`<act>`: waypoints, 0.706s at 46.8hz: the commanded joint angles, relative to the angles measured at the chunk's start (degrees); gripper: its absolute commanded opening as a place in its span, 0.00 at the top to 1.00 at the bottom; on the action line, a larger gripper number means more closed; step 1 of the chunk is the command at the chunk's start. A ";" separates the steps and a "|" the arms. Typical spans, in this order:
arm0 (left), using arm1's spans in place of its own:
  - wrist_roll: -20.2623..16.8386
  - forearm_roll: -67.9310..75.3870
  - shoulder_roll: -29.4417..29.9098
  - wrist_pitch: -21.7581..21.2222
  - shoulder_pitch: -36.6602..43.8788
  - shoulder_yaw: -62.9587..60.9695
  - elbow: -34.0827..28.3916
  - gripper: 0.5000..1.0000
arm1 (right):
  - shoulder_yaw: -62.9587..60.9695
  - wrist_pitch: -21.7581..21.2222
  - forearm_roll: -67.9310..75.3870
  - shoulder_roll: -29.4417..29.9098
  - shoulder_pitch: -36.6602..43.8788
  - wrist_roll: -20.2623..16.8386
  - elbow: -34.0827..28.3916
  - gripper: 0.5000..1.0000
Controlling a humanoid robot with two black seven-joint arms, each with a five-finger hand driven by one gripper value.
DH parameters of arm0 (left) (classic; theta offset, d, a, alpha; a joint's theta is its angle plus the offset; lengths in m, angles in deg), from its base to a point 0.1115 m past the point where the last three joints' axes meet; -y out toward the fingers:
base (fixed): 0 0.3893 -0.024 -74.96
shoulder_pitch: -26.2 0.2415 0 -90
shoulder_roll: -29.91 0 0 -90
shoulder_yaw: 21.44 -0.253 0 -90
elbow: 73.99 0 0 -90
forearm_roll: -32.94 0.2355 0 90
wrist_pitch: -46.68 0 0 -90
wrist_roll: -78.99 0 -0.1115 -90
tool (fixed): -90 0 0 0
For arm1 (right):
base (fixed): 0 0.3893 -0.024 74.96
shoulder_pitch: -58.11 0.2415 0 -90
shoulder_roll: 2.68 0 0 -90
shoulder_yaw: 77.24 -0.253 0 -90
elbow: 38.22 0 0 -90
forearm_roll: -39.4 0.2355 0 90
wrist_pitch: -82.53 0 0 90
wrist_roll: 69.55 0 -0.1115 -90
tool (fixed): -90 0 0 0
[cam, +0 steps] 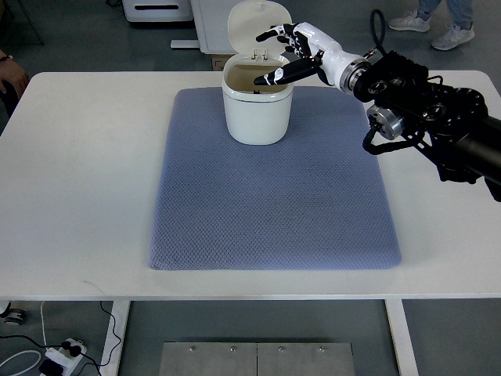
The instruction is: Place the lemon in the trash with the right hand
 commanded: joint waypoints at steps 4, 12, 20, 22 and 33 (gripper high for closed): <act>0.00 0.00 0.00 -0.02 0.00 0.00 -0.01 0.00 | 0.01 -0.11 0.02 -1.00 0.01 0.09 -0.66 0.00; 0.00 0.00 0.00 -0.02 0.00 0.00 -0.01 0.00 | -0.08 -0.20 -0.07 -6.27 0.01 0.35 -7.59 0.00; 0.00 0.00 0.00 -0.02 0.00 0.00 -0.01 0.00 | -0.17 -0.11 0.02 -13.74 0.01 0.44 -16.74 0.00; 0.00 0.00 0.00 -0.02 0.00 0.00 -0.01 0.00 | -0.17 -0.11 0.02 -15.23 -0.17 0.53 -17.97 0.00; 0.00 0.00 0.00 0.15 0.00 0.00 -0.01 0.00 | -0.69 -0.11 0.02 -23.05 -4.38 5.97 -19.47 0.00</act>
